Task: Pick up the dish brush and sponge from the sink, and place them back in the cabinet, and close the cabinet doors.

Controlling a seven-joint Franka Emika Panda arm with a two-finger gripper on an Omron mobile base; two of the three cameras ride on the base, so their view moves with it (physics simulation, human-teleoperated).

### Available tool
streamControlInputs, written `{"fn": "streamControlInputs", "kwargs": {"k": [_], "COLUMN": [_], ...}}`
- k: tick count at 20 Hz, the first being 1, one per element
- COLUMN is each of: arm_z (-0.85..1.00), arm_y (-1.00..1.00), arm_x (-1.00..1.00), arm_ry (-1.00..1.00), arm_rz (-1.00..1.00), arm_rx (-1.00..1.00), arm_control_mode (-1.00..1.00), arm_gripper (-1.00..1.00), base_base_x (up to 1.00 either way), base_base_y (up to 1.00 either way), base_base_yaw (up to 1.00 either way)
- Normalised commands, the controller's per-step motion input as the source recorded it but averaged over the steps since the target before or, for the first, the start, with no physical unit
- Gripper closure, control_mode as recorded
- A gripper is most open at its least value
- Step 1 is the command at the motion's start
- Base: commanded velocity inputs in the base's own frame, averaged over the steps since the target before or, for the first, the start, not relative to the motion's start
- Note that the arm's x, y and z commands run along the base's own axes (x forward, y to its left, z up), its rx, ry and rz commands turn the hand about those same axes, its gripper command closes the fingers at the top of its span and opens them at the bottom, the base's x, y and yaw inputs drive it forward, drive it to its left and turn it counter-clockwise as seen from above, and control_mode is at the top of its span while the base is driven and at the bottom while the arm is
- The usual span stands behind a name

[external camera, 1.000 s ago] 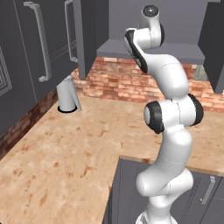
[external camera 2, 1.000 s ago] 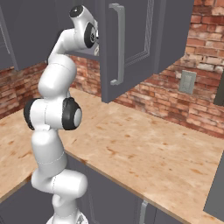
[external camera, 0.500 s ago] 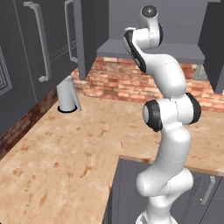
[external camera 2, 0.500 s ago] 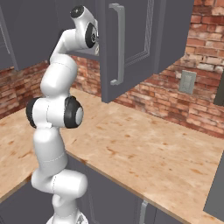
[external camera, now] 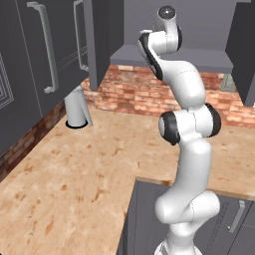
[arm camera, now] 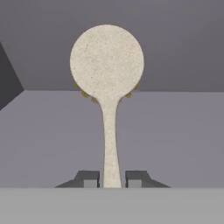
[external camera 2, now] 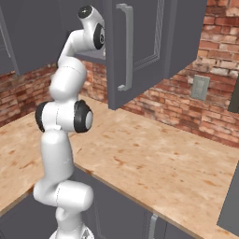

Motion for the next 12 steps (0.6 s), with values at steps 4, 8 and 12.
{"fn": "streamControlInputs", "kwargs": {"k": [4, 8, 12], "arm_z": [-0.03, 0.00, 0.00], "arm_y": [0.00, 0.00, 0.00], "arm_x": [0.16, 0.00, 0.00], "arm_ry": [0.00, 0.00, 0.00], "arm_rz": [0.00, 0.00, 0.00], "arm_rx": [0.00, 0.00, 0.00], "arm_control_mode": [-1.00, -1.00, -1.00], "arm_gripper": [1.00, 1.00, 1.00], "base_base_x": [0.00, 0.00, 0.00], "base_base_y": [0.00, 0.00, 0.00], "base_base_yaw": [0.00, 0.00, 0.00]}}
